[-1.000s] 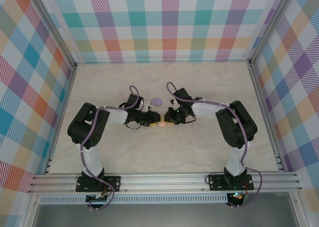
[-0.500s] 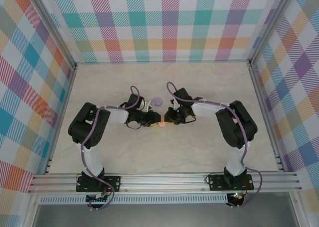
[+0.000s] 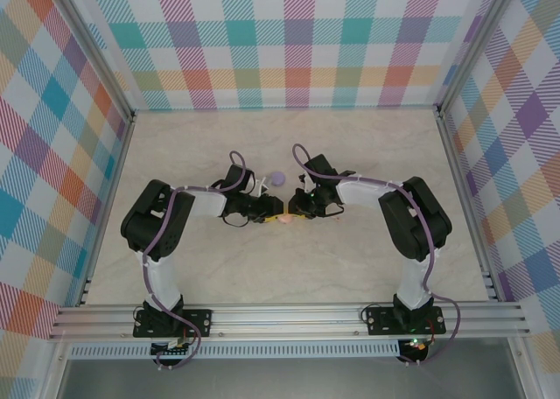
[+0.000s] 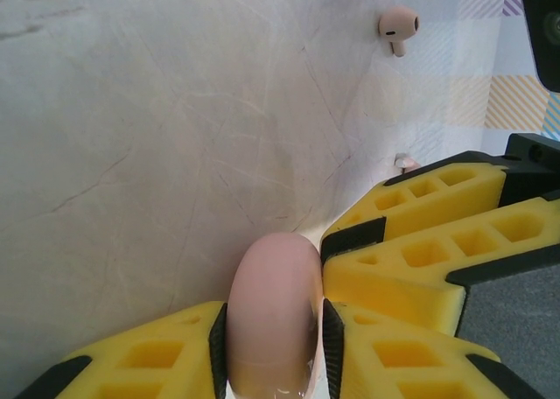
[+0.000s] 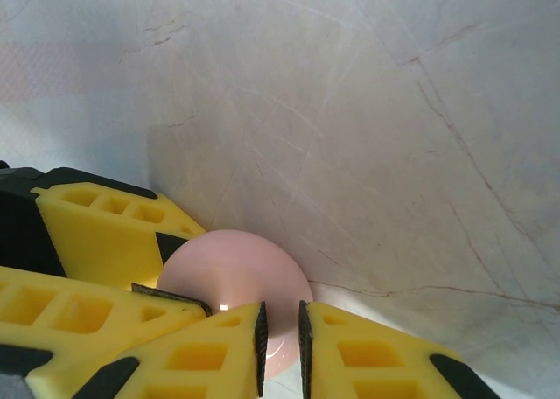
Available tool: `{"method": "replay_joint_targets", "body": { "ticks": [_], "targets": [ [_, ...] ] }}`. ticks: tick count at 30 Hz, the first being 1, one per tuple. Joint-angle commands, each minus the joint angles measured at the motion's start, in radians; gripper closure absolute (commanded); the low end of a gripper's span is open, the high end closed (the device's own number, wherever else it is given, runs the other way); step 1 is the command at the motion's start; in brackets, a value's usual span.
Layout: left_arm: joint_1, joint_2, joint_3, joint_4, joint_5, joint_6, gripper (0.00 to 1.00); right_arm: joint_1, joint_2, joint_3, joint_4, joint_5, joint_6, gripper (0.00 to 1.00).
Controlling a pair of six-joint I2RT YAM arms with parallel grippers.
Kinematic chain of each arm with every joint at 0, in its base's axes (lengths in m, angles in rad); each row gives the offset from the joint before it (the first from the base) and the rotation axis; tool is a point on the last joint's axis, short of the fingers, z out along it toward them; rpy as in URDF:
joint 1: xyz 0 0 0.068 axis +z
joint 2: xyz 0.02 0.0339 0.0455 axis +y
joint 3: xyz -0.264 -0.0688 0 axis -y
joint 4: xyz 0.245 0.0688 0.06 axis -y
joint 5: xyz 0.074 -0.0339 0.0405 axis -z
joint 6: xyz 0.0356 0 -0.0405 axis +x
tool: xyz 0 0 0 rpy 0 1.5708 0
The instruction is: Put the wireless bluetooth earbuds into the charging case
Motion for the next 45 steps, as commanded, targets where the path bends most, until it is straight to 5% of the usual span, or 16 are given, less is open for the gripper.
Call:
{"method": "replay_joint_targets", "body": {
  "ticks": [1, 9, 16, 27, 34, 45],
  "targets": [
    [-0.021, 0.022, 0.017, 0.042, 0.043, -0.016, 0.67, 0.006, 0.019, -0.011, 0.019, -0.018, 0.000, 0.81],
    [-0.019, -0.021, 0.005, 0.011, -0.010, 0.005, 0.78, 0.003, -0.043, -0.040, 0.013, 0.011, -0.004, 0.79],
    [0.007, -0.194, -0.022, -0.067, -0.069, 0.097, 0.79, -0.039, -0.246, -0.112, 0.031, -0.003, -0.049, 0.64],
    [0.015, -0.604, -0.071, -0.069, -0.028, 0.249, 0.78, -0.186, -0.589, -0.237, 0.165, -0.376, -0.271, 0.43],
    [-0.002, -0.786, -0.081, -0.031, 0.047, 0.279, 0.78, -0.193, -0.751, -0.201, 0.136, -0.568, -0.366, 0.36],
    [-0.111, -0.888, -0.024, -0.055, 0.059, 0.334, 0.75, -0.118, -0.750, -0.076, 0.074, -0.618, -0.401, 0.32]
  ]
}}
